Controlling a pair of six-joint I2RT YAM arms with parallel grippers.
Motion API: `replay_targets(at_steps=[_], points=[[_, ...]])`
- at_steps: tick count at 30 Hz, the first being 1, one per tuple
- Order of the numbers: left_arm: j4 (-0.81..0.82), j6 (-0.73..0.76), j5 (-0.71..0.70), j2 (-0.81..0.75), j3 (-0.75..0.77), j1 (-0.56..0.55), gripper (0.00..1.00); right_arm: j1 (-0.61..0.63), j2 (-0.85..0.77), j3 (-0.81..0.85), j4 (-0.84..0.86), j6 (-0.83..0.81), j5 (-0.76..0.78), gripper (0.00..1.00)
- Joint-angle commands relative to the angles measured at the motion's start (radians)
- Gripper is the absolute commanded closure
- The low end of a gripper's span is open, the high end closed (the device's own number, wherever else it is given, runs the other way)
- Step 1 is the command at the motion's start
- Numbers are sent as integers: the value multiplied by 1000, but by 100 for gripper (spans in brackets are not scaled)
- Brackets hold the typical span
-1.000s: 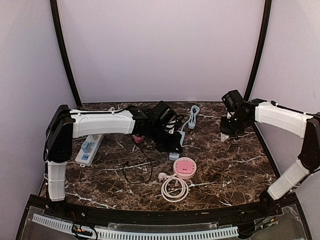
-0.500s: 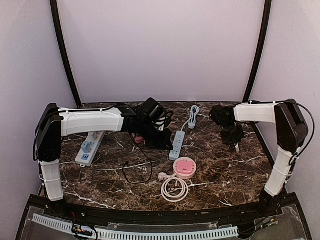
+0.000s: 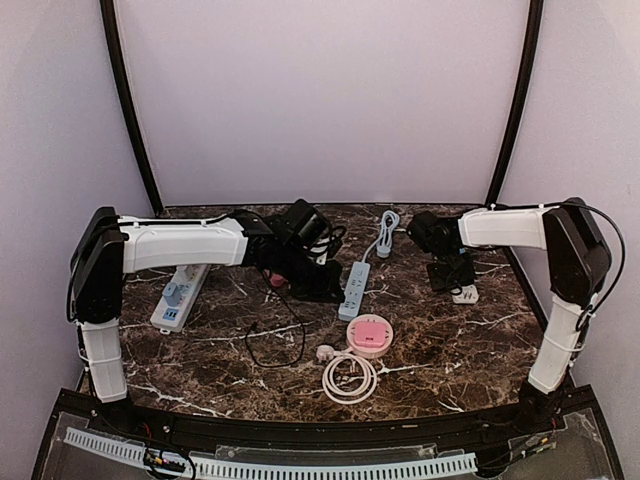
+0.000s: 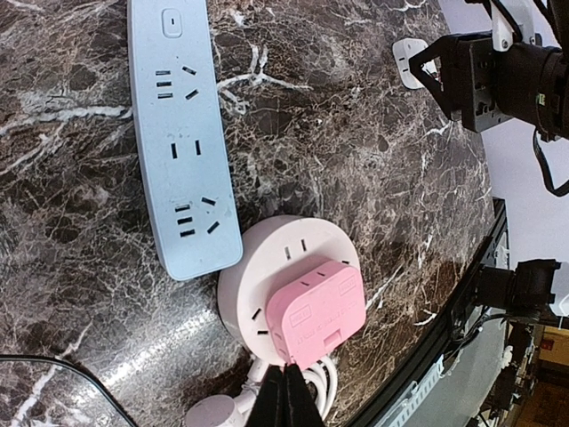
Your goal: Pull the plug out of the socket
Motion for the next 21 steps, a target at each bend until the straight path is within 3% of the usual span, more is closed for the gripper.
replay_targets(at_steps=[1, 7, 12, 18, 21], points=[[16, -10, 4, -52, -26, -1, 99, 26, -52, -11, 83, -22, -133, 51], [26, -4, 21, -49, -61, -2, 99, 38, -181, -135, 313, -94, -519, 40], [40, 6, 51, -45, -90, -11, 99, 42, -244, -237, 482, -77, -819, 39], [34, 1, 57, -16, -87, -34, 99, 59, -298, -333, 595, -11, -1021, 39], [40, -2, 63, -5, -92, -41, 99, 84, -316, -369, 621, 29, -1049, 39]])
